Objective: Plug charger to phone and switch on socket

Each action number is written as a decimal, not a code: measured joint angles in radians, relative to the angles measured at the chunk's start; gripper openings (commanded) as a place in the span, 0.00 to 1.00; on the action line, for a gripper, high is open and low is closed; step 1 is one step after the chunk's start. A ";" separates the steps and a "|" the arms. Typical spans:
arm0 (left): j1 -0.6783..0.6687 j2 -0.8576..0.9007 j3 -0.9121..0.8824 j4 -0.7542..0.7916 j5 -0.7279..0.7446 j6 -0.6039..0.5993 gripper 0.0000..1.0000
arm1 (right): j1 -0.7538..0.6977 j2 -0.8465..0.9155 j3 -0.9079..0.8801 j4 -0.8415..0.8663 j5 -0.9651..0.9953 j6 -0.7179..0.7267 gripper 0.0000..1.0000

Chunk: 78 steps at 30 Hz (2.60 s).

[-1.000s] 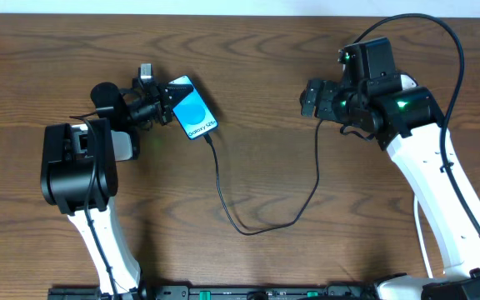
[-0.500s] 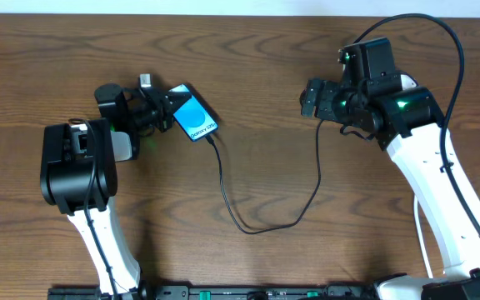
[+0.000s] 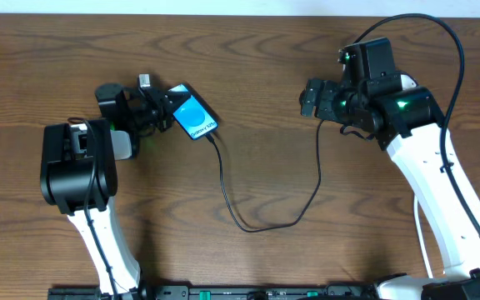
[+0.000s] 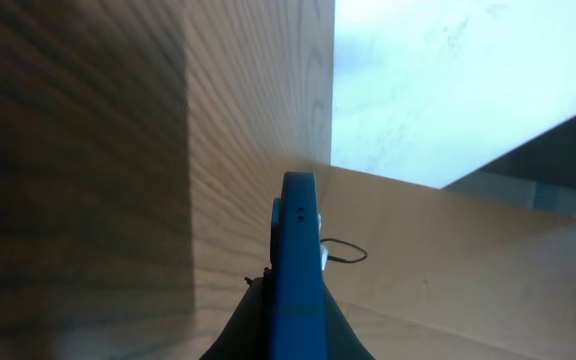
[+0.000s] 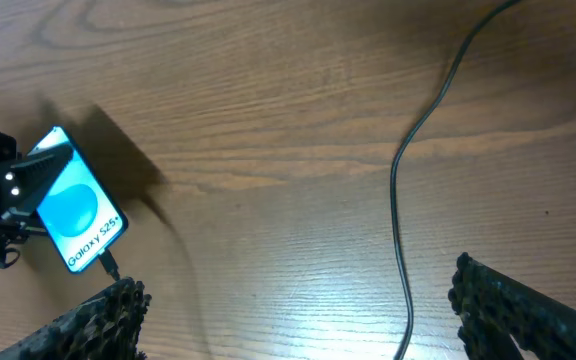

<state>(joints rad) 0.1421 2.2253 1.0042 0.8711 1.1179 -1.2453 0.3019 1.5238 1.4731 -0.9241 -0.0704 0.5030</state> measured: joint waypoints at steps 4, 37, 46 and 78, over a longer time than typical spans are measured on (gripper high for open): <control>0.000 0.000 0.056 -0.090 -0.006 -0.008 0.07 | 0.000 0.000 0.000 0.000 0.000 0.000 0.96; 0.000 -0.132 0.164 -0.545 -0.078 0.057 0.07 | 0.000 0.000 0.000 0.001 0.016 0.000 0.99; 0.000 -0.144 0.166 -0.722 -0.108 0.197 0.07 | 0.000 0.000 0.000 0.001 0.016 0.000 0.99; 0.000 -0.169 0.173 -1.106 -0.359 0.642 0.07 | 0.000 0.000 0.000 0.007 0.016 0.000 0.99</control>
<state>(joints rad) 0.1421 2.0567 1.1770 -0.2348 0.7593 -0.6029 0.3019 1.5238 1.4731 -0.9169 -0.0544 0.5030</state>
